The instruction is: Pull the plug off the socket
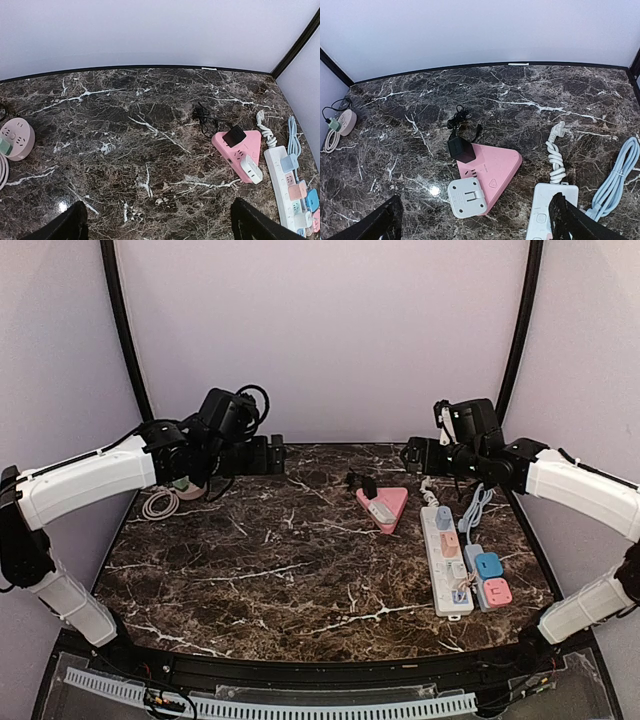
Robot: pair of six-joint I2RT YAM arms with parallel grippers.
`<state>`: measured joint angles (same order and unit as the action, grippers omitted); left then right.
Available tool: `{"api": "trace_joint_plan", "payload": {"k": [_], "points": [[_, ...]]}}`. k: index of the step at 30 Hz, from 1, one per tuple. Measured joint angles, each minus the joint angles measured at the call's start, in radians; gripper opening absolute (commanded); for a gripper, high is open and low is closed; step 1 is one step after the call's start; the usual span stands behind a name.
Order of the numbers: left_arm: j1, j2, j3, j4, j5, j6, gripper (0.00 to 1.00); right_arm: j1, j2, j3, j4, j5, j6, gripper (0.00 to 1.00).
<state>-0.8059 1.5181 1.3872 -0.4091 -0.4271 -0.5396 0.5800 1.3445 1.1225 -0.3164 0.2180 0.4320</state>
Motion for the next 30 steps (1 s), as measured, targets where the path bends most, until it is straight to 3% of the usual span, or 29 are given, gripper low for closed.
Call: {"api": "trace_joint_plan", "payload": {"k": [10,22,30], "points": [[0.001,0.006,0.000,-0.006,0.036,-0.027,0.99,-0.041,0.038,0.000,0.003,-0.118,-0.004,0.99],[0.029,0.006,-0.003,-0.013,0.142,-0.111,0.99,-0.256,0.210,0.046,0.048,-0.510,0.038,0.98],[0.076,0.006,-0.077,0.003,0.268,-0.203,0.99,-0.314,0.357,0.066,0.076,-0.655,0.076,0.94]]}}
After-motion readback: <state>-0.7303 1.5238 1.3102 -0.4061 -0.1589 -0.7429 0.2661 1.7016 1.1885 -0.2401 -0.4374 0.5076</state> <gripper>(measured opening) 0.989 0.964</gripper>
